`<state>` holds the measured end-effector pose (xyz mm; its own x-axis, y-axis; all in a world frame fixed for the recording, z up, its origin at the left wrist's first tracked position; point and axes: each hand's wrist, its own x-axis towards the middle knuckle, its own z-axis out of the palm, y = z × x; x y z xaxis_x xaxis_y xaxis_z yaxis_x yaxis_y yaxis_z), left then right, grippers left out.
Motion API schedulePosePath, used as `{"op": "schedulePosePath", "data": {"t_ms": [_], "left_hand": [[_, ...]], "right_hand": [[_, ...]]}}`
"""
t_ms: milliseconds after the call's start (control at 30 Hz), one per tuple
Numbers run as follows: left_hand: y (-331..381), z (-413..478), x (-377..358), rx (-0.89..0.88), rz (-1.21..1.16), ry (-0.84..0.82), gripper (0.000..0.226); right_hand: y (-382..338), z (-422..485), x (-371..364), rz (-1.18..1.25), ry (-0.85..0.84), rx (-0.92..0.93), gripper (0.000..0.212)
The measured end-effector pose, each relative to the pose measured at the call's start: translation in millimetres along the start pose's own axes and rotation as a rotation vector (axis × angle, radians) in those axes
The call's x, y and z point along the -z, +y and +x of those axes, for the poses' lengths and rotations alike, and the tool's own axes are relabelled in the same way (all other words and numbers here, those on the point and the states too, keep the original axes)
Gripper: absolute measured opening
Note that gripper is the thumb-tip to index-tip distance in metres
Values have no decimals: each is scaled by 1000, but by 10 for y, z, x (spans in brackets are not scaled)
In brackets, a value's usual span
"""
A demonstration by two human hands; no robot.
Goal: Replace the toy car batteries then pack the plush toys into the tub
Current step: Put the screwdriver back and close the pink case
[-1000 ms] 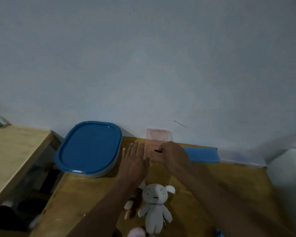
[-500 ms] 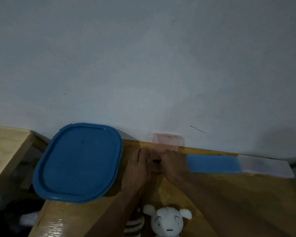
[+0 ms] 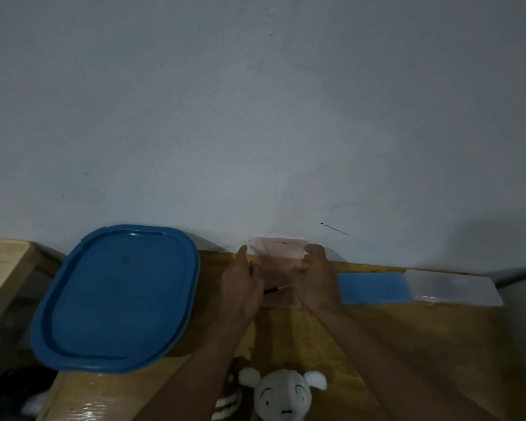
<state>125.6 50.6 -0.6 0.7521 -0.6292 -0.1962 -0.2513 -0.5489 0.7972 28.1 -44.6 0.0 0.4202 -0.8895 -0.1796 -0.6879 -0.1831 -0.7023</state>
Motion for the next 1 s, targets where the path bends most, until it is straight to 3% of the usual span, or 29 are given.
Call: {"op": "schedulePosePath", "data": {"t_ms": [233,333,500,600,733,900,1000], "left_hand": [[-15,-122,50,72,-207,-6,37],[-89,-237,94,70,-148,-57,36],[-215,-445,121,-36,31,-100,39],[-224,-464,131,-66,39,-98,38],[-177,-363,111,-84,76,-72,32],[-149,-222,74,-108,156,-69,34],[-163,-207,57,-100,161,-70,34]], "right_hand": [[104,-196,146,4,-78,119,33],[245,-371,189,-71,-85,220,23],[386,-546,118,-270,-218,358,28],[458,-550,12,-349,-185,393,28],[430,-495,-48,-339,-165,319,25],[308,-394,-17,98,-215,-38,20],[301,-396,-28,63,-225,-18,22]]}}
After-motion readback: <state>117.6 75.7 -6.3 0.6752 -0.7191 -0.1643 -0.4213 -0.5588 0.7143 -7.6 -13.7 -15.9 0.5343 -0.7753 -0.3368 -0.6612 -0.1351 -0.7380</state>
